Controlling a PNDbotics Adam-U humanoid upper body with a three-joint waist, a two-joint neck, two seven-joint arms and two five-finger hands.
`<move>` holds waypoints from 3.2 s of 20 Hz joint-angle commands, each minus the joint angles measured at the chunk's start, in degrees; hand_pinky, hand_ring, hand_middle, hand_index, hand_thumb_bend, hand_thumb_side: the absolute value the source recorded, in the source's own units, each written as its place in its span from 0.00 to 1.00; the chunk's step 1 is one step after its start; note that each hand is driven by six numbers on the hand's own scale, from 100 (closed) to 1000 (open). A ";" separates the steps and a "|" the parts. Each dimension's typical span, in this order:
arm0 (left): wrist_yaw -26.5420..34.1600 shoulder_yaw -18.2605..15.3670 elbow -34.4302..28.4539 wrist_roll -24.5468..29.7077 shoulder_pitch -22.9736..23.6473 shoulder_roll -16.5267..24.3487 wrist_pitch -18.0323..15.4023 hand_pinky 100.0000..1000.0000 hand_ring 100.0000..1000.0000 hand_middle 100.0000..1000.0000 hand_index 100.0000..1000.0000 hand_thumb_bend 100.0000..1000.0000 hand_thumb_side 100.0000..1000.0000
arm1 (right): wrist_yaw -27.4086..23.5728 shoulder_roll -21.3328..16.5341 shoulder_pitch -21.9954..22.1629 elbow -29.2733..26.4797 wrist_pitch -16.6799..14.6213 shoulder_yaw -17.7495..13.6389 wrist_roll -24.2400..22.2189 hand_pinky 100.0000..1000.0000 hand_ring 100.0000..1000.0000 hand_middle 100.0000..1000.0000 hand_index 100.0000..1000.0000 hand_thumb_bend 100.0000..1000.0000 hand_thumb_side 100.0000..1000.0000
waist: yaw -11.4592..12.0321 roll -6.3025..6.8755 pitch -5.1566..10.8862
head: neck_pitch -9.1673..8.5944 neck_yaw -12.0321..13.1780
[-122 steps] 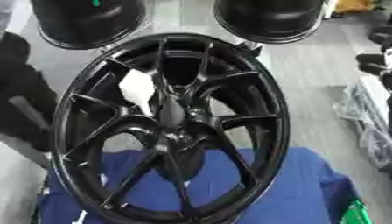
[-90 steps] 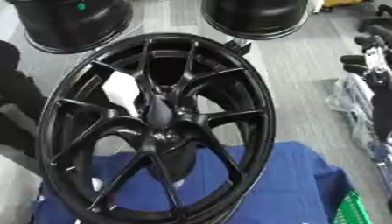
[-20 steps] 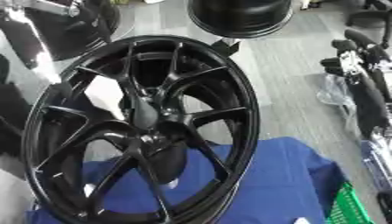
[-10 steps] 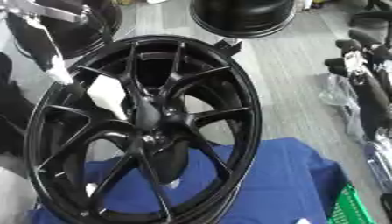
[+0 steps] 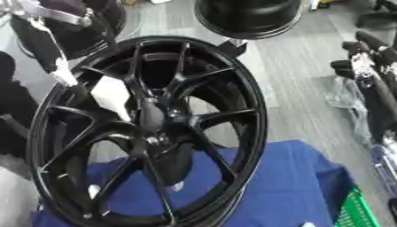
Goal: Pull the pin out of the wheel hub.
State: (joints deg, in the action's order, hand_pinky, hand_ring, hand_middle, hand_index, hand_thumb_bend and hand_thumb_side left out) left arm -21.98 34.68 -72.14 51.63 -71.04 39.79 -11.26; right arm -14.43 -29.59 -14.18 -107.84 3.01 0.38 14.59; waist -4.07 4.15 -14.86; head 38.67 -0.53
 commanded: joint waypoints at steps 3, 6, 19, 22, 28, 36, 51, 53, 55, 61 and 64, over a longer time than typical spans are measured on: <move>1.45 -0.74 -1.70 0.33 -1.37 0.61 0.23 0.89 0.88 0.77 0.85 0.75 0.41 | -0.08 -1.17 -0.78 -0.35 -0.19 -0.24 -0.30 0.73 0.66 0.76 0.89 0.00 0.59 | -0.18 -0.26 1.81 | -0.50 0.51; 1.40 -0.43 -1.62 0.33 -1.93 -0.46 0.38 0.89 0.88 0.77 0.85 0.74 0.38 | -0.22 -1.13 -0.91 -0.36 -0.22 -0.23 -0.33 0.73 0.66 0.76 0.89 0.00 0.59 | -0.32 -0.28 1.85 | -0.60 0.77; 3.08 0.92 0.18 0.33 -2.81 -3.84 0.39 0.87 0.88 0.79 0.86 0.67 0.36 | -0.59 -1.02 -1.39 -0.35 -0.22 -0.17 -0.49 0.74 0.66 0.76 0.89 0.00 0.59 | -0.82 -0.21 1.84 | -0.57 1.25; 2.86 1.19 0.15 0.33 -2.73 -3.84 0.10 0.87 0.88 0.78 0.85 0.67 0.29 | -0.58 -1.03 -1.38 -0.36 -0.22 -0.18 -0.48 0.74 0.66 0.76 0.89 0.00 0.59 | -0.81 -0.22 1.83 | -0.45 1.40; 2.13 2.04 0.67 0.33 -2.05 -3.61 -0.98 0.85 0.87 0.77 0.83 0.60 0.20 | -0.59 -1.06 -1.42 -0.38 -0.21 -0.17 -0.48 0.74 0.66 0.76 0.89 0.00 0.59 | -0.84 -0.20 1.80 | -0.42 1.49; 2.08 2.59 0.36 0.33 -1.59 -3.08 -1.17 0.80 0.81 0.67 0.75 0.55 0.19 | -0.61 -1.10 -1.43 -0.33 -0.19 -0.19 -0.45 0.74 0.66 0.76 0.89 0.00 0.59 | -0.79 -0.17 1.79 | -0.30 1.61; 4.26 2.49 -1.83 0.33 -1.23 -1.62 1.14 0.66 0.64 0.48 0.46 0.16 0.00 | -0.60 -1.19 -1.47 -0.26 -0.15 -0.16 -0.45 0.74 0.66 0.76 0.89 0.00 0.59 | -0.77 -0.13 1.79 | -0.17 1.84; 4.57 1.96 -2.77 0.33 -1.34 -1.02 1.67 0.63 0.61 0.46 0.41 0.14 0.00 | -0.54 -1.21 -1.42 -0.24 -0.13 -0.14 -0.47 0.74 0.66 0.76 0.89 0.00 0.59 | -0.70 -0.12 1.81 | -0.11 1.86; 4.68 1.57 -3.54 0.33 -1.40 -0.48 2.08 0.62 0.60 0.45 0.38 0.14 0.00 | -0.51 -1.23 -1.38 -0.23 -0.13 -0.16 -0.44 0.74 0.66 0.76 0.89 0.00 0.59 | -0.64 -0.11 1.83 | -0.11 1.91; 4.28 -2.91 -6.67 0.33 -1.85 2.52 3.30 0.60 0.57 0.42 0.29 0.14 0.00 | -0.51 -1.20 -1.30 -0.19 -0.14 -0.21 -0.43 0.74 0.66 0.76 0.89 0.00 0.59 | -0.36 -0.10 1.87 | -0.06 1.74; 4.79 -7.68 -10.08 0.33 -1.38 6.18 4.62 0.61 0.56 0.41 0.28 0.17 0.00 | -0.45 -1.29 -1.17 -0.11 -0.20 -0.41 -0.24 0.74 0.66 0.76 0.89 0.00 0.59 | 0.04 0.04 1.81 | -0.03 1.32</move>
State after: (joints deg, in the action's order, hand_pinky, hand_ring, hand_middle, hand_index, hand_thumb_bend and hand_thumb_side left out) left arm -17.47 29.79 -80.47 52.03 -71.25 42.73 -7.25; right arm -14.89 -29.53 -15.06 -107.54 2.91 0.38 14.28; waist -4.08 4.44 -14.84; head 38.67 0.95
